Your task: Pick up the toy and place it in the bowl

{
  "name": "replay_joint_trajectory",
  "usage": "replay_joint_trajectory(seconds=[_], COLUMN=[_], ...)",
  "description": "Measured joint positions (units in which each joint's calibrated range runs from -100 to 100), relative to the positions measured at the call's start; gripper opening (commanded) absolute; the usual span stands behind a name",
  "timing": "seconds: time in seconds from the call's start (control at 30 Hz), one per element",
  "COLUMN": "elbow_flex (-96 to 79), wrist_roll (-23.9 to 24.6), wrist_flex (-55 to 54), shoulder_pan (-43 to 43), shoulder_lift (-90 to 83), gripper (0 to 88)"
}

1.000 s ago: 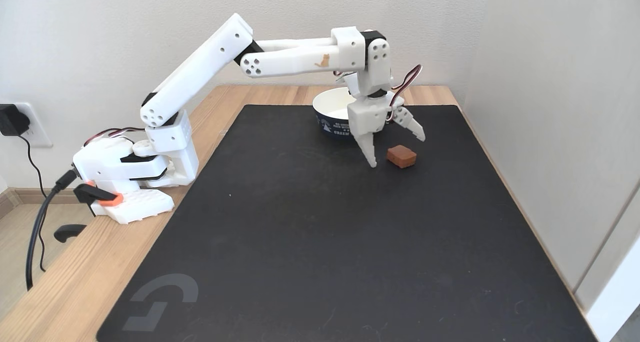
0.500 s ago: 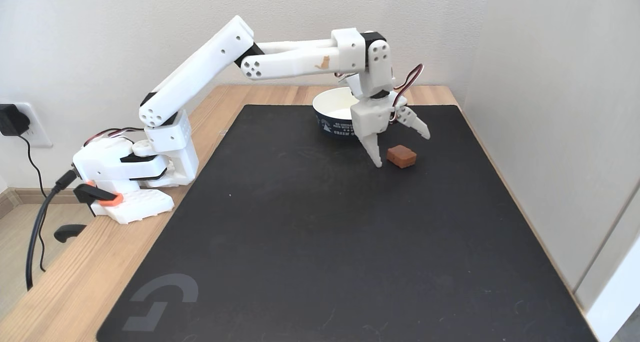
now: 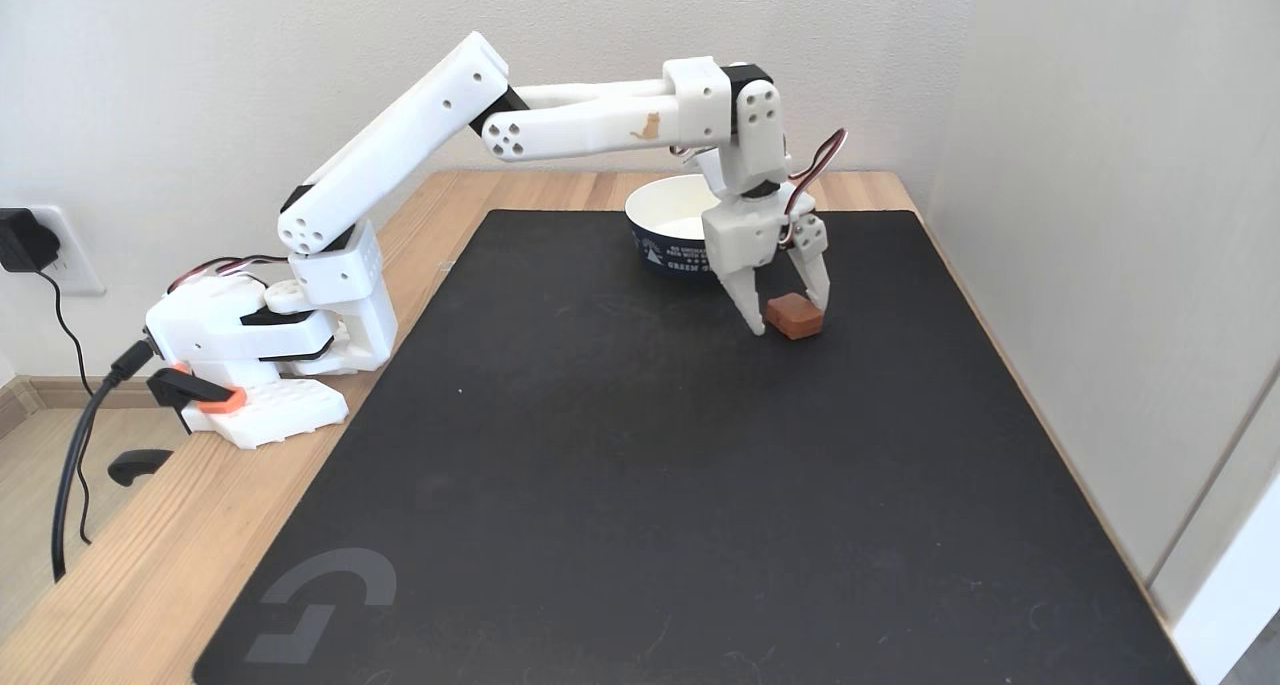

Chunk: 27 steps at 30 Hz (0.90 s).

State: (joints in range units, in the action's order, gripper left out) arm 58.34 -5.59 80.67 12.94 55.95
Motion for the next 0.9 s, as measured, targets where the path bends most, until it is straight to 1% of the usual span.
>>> replay_joint_trajectory(seconds=[0.2, 0.27, 0.3, 0.33, 0.73, 0.9], elbow_flex=[0.0, 0.0, 0.0, 0.0, -0.09, 6.42], wrist_roll=[0.0, 0.0, 0.0, 0.0, 0.0, 0.0], wrist_flex=[0.0, 0.0, 0.0, 0.0, -0.17, -0.34], shoulder_pan=[0.0, 0.0, 0.0, 0.0, 0.08, 2.08], shoulder_lift=[0.0, 0.0, 0.0, 0.0, 0.0, 0.58], gripper=[19.7, 16.1, 10.9, 9.9, 9.9, 9.8])
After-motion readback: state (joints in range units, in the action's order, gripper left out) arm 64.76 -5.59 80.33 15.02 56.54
